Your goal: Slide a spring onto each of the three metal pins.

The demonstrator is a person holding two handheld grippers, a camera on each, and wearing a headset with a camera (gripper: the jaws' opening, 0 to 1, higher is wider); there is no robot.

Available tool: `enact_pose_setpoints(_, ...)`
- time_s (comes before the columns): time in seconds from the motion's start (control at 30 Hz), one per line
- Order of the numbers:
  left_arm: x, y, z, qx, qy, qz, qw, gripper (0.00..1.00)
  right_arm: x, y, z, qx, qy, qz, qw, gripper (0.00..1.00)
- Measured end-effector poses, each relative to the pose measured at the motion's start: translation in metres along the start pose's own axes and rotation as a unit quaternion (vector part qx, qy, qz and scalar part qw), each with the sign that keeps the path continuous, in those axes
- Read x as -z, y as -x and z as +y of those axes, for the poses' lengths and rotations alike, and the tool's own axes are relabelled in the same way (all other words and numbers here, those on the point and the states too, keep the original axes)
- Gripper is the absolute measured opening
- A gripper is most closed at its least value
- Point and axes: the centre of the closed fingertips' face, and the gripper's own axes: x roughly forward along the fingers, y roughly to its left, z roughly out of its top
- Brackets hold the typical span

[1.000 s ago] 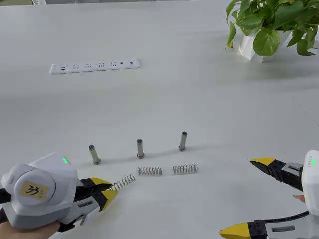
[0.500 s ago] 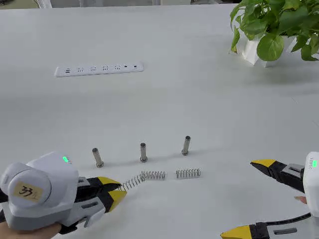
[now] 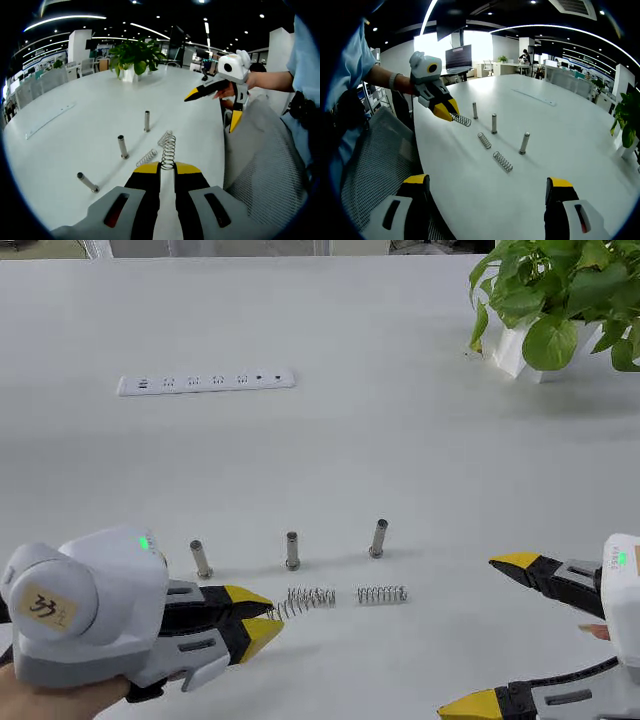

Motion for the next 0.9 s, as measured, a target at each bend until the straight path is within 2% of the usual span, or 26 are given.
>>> enact_pose_setpoints(0.2,-0.008,-0.001,-0.005,0.011,-0.005,-0.01,0.9999,0.06,-0.014,-0.005,0.001,-0.01,0.024,-0.002,0.9997,0.95)
enact_pose_setpoints(0.4,-0.012,-0.004,-0.013,0.023,-0.009,-0.014,0.9996,0.06,-0.024,-0.014,0.01,-0.035,0.063,0.009,0.9973,0.89)
enact_pose_setpoints(0.63,-0.015,-0.005,-0.019,0.033,-0.008,-0.019,0.9992,0.06,-0.036,-0.02,0.02,-0.067,0.087,0.007,0.994,0.7)
enact_pose_setpoints(0.9,-0.014,-0.004,-0.023,0.048,-0.007,-0.02,0.9986,0.06,-0.047,-0.027,0.032,-0.102,0.107,0.001,0.989,0.56)
